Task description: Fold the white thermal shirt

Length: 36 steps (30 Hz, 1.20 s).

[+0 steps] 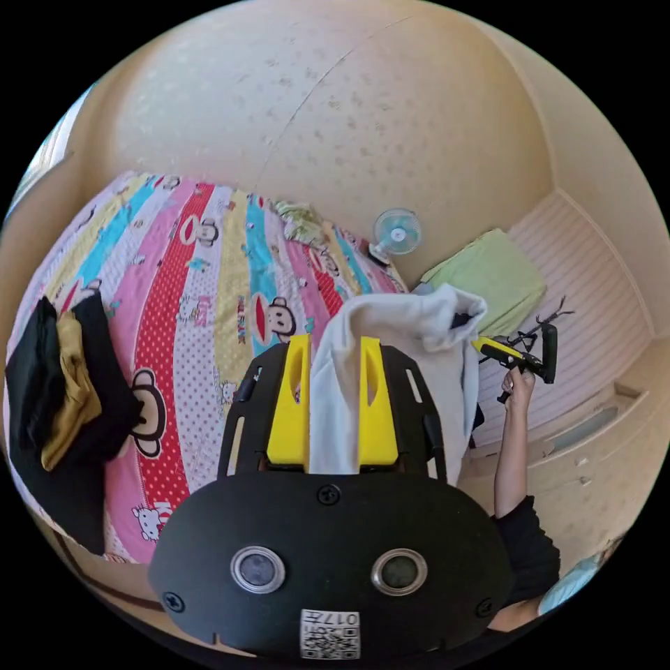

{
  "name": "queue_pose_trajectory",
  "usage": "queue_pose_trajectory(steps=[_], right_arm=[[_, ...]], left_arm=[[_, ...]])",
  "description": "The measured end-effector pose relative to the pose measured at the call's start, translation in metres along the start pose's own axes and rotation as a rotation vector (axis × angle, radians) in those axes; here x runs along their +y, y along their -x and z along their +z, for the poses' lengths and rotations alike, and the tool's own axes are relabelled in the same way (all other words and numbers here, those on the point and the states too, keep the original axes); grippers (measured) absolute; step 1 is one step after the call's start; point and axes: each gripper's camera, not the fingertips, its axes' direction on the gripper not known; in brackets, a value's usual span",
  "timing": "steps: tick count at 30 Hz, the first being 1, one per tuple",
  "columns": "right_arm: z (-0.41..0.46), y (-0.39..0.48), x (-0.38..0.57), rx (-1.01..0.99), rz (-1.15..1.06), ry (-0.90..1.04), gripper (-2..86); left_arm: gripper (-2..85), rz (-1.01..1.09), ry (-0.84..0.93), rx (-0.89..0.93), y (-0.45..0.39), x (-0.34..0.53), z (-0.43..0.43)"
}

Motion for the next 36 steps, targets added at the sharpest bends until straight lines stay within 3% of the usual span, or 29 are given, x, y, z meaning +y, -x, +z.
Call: queue_pose_trajectory(steps=[7, 11, 15, 19, 22, 27, 36], right_arm=[[0.190, -0.074, 0.073, -0.175, 0.052, 0.173, 14.5], [0.217, -0.073, 0.129, -0.150, 0.095, 0.127, 16.2], [0.222, -0.074, 0.183, -0.061, 0.200, 0.103, 18.5], [0.227, -0.092, 0.219, 0.010, 0.337, 0.109, 18.9], [0.254, -0.102, 0.218, 0.063, 0.289, 0.212, 16.5], [0.265, -0.121, 0.205, 0.062, 0.293, 0.258, 14.5], [0.278, -0.171, 0.209, -0.045, 0.407, 0.220, 13.7]], left_arm=[[11.3, 0.059, 0.098, -0.097, 0.067, 0.117, 0.110], [11.3, 0.109, 0.203, -0.234, 0.057, 0.199, 0.155], [11.3, 0.095, 0.192, -0.354, 0.047, 0.250, 0.190], [9.3, 0.084, 0.133, -0.481, 0.043, 0.265, 0.213], [8.3, 0.081, 0.182, -0.560, 0.039, 0.261, 0.241], [7.9, 0.208, 0.445, -0.746, 0.021, 0.236, 0.303], [7.2, 0.371, 0.896, -0.870, 0.015, 0.215, 0.395]])
